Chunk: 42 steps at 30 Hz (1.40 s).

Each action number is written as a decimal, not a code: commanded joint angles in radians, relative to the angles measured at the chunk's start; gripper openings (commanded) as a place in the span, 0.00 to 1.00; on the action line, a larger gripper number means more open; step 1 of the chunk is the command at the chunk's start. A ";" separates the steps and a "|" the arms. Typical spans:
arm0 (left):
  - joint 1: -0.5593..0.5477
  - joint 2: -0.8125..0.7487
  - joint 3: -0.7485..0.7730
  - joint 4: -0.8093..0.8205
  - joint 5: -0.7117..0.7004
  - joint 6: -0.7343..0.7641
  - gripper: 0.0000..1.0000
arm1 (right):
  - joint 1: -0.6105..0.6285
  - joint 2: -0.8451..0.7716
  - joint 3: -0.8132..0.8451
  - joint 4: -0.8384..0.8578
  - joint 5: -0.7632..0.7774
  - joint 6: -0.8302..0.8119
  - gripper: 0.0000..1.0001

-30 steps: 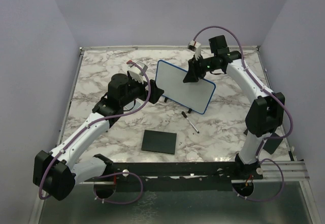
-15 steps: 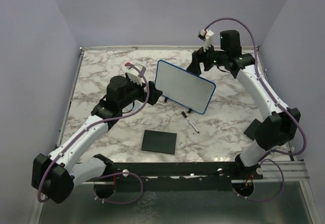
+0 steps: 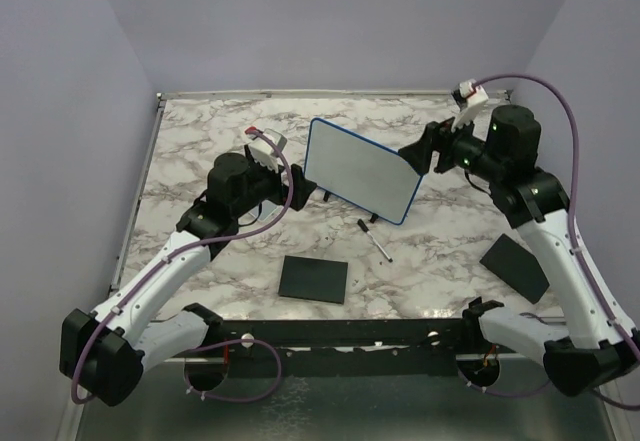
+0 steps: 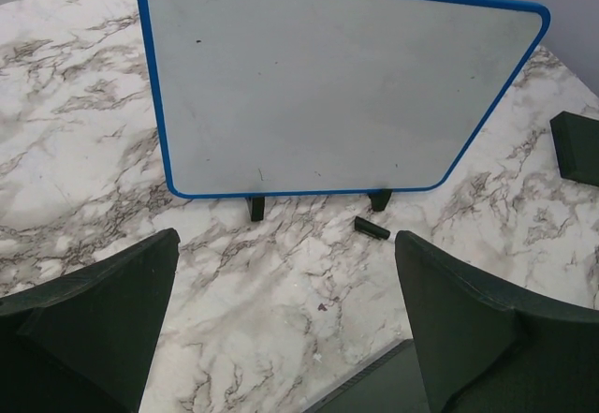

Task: Write a sentence on the whiteboard
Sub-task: Move the whiteboard to the center of the board, then open the whiteboard marker at the center of the board.

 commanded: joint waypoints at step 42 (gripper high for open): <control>-0.022 0.000 -0.067 0.007 0.151 0.055 0.99 | 0.467 0.272 -0.609 0.156 0.531 0.332 0.36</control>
